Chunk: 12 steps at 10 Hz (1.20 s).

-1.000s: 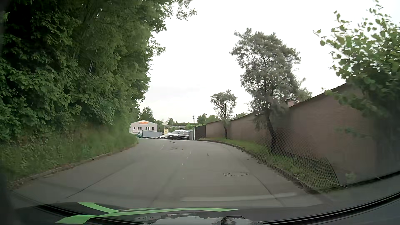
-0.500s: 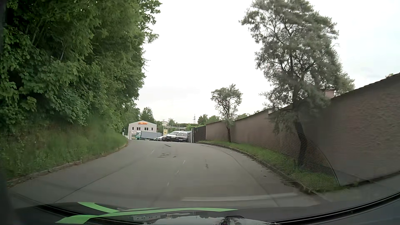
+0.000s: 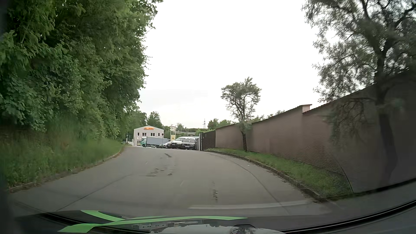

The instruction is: Follow the waypoints while adhering to traffic rules and regulations

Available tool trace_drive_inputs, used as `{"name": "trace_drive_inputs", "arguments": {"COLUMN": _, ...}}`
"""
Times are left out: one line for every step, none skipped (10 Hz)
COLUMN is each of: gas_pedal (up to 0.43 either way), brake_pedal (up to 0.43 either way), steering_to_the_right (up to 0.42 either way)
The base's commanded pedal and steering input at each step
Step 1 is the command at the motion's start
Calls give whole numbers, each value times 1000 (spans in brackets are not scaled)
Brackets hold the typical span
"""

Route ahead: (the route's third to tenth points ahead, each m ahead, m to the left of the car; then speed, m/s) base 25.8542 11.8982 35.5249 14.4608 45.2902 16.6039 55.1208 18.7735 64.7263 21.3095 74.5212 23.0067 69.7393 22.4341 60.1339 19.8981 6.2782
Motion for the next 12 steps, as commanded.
{"name": "trace_drive_inputs", "arguments": {"gas_pedal": 118, "brake_pedal": 0, "steering_to_the_right": -29}}
{"name": "trace_drive_inputs", "arguments": {"gas_pedal": 130, "brake_pedal": 0, "steering_to_the_right": -31}}
{"name": "trace_drive_inputs", "arguments": {"gas_pedal": 130, "brake_pedal": 0, "steering_to_the_right": -36}}
{"name": "trace_drive_inputs", "arguments": {"gas_pedal": 130, "brake_pedal": 0, "steering_to_the_right": -45}}
{"name": "trace_drive_inputs", "arguments": {"gas_pedal": 130, "brake_pedal": 0, "steering_to_the_right": -53}}
{"name": "trace_drive_inputs", "arguments": {"gas_pedal": 130, "brake_pedal": 0, "steering_to_the_right": -54}}
{"name": "trace_drive_inputs", "arguments": {"gas_pedal": 130, "brake_pedal": 0, "steering_to_the_right": -55}}
{"name": "trace_drive_inputs", "arguments": {"gas_pedal": 130, "brake_pedal": 0, "steering_to_the_right": -57}}
{"name": "trace_drive_inputs", "arguments": {"gas_pedal": 118, "brake_pedal": 0, "steering_to_the_right": -60}}
{"name": "trace_drive_inputs", "arguments": {"gas_pedal": 118, "brake_pedal": 0, "steering_to_the_right": -61}}
{"name": "trace_drive_inputs", "arguments": {"gas_pedal": 118, "brake_pedal": 0, "steering_to_the_right": -63}}
{"name": "trace_drive_inputs", "arguments": {"gas_pedal": 118, "brake_pedal": 0, "steering_to_the_right": -66}}
